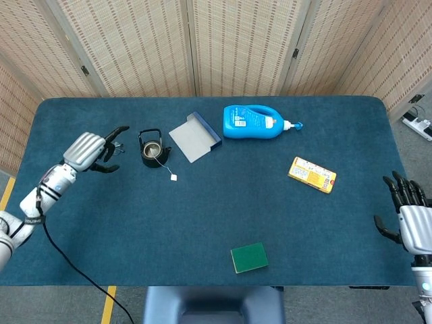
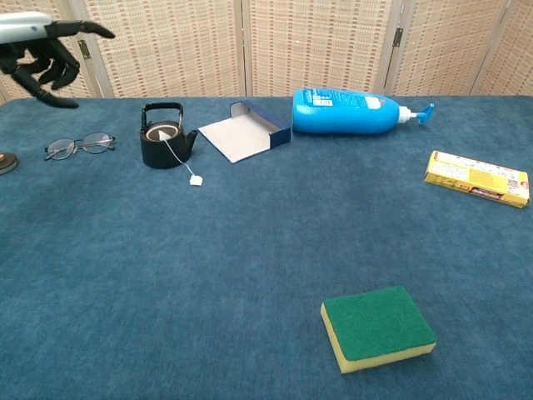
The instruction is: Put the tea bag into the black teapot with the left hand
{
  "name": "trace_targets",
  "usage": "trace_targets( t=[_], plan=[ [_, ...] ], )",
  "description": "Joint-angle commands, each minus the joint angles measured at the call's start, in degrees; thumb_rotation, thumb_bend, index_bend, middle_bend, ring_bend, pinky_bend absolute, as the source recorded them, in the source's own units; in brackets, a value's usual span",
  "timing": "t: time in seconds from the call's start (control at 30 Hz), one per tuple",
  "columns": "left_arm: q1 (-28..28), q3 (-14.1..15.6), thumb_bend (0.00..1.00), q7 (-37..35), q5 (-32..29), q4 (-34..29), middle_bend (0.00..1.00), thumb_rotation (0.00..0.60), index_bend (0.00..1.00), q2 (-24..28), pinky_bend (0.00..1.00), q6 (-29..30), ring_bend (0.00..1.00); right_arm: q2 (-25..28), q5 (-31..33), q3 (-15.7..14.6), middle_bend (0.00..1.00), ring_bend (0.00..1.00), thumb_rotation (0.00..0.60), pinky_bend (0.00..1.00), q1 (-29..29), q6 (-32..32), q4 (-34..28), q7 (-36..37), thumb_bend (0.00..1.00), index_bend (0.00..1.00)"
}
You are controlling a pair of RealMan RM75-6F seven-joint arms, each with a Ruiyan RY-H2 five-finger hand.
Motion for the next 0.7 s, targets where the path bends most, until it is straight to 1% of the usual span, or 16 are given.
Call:
trace_targets(
  t=[0.03,0.07,0.1,0.17,0.2,0.27,0.33,0.37,0.4,0.5,0.6,0.7],
  plan=[
    [13.4,-1.7,0.27,22.9,-10.6,-22.0,0.35,0.6,0.0,9.8,0.55,3.5,0.33,0.0,0.2,-0.1,0.0,0.0,0.6,0.0,0.2,-0.6,-0.1,-0.7,0.4,0.0],
    [15.7,-2.1,0.27,26.2,-12.8,-25.1,0.32,0.6,0.0,10.3,0.5,4.6,0.3,0.0,0.3,-0.2,0.0,0.0,0.6,0.0,0.3,-0.8,-0.2,-0.8,0.4,0.0],
    [18.4,-2.4,0.27,29.9,-15.4,-28.5,0.26,0.6,0.0,10.8,0.43,6.0,0.26,0.0,0.4,-0.2,0.0,0.0,0.6,0.0,0.5,-1.2,-0.2,-1.2,0.4,0.0],
    [22.1,-2.8,0.27,34.2,-18.6,-32.5,0.2,0.6,0.0,10.9,0.31,8.6,0.19,-0.1,0.7,-0.2,0.0,0.0,0.6,0.0,0.8,-1.8,-0.3,-1.7,0.4,0.0],
    [23.8,-3.1,0.27,36.0,-19.9,-33.9,0.17,0.6,0.0,10.6,0.24,10.0,0.15,-0.2,0.8,-0.2,0.0,0.0,0.6,0.0,0.9,-2.0,-0.3,-2.0,0.4,0.0],
    [26.8,-3.7,0.27,39.4,-22.1,-35.7,0.15,0.6,0.0,9.7,0.15,12.8,0.09,-0.4,1.1,-0.2,0.0,0.0,0.6,0.0,1.1,-2.2,-0.5,-2.7,0.4,0.0],
    [28.4,-3.7,0.27,43.8,-23.6,-37.2,0.12,0.6,0.0,9.8,0.09,13.4,0.05,-0.5,1.1,-0.2,0.0,0.0,0.6,0.0,1.2,-2.3,-0.7,-3.3,0.4,0.0],
    [29.0,-4.0,0.27,45.6,-23.7,-38.7,0.11,0.6,0.0,10.4,0.07,14.3,0.04,-0.6,1.1,-0.2,0.0,0.0,0.6,0.0,1.2,-2.2,-0.7,-3.6,0.4,0.0],
    [29.4,-4.5,0.27,46.0,-23.6,-39.5,0.09,0.6,0.0,10.6,0.07,15.3,0.04,-0.6,1.2,-0.2,0.0,0.0,0.6,0.0,1.3,-2.3,-0.7,-3.8,0.4,0.0],
    [30.6,-5.5,0.27,44.8,-22.9,-41.5,0.09,0.6,0.0,12.2,0.07,16.1,0.03,-0.9,1.5,-0.1,0.0,0.0,0.6,0.0,1.6,-2.7,-0.6,-4.4,0.4,0.0],
    [31.4,-6.3,0.27,43.9,-22.5,-42.0,0.09,0.6,0.0,13.0,0.07,16.5,0.03,-1.0,1.8,-0.1,0.0,0.0,0.6,0.0,1.7,-3.0,-0.7,-4.8,0.4,0.0],
    [31.8,-6.8,0.27,42.7,-22.2,-42.0,0.09,0.6,0.0,13.7,0.07,15.2,0.03,-1.2,1.9,-0.1,0.0,0.0,0.6,0.0,1.8,-2.9,-0.7,-5.2,0.4,0.0]
  ],
)
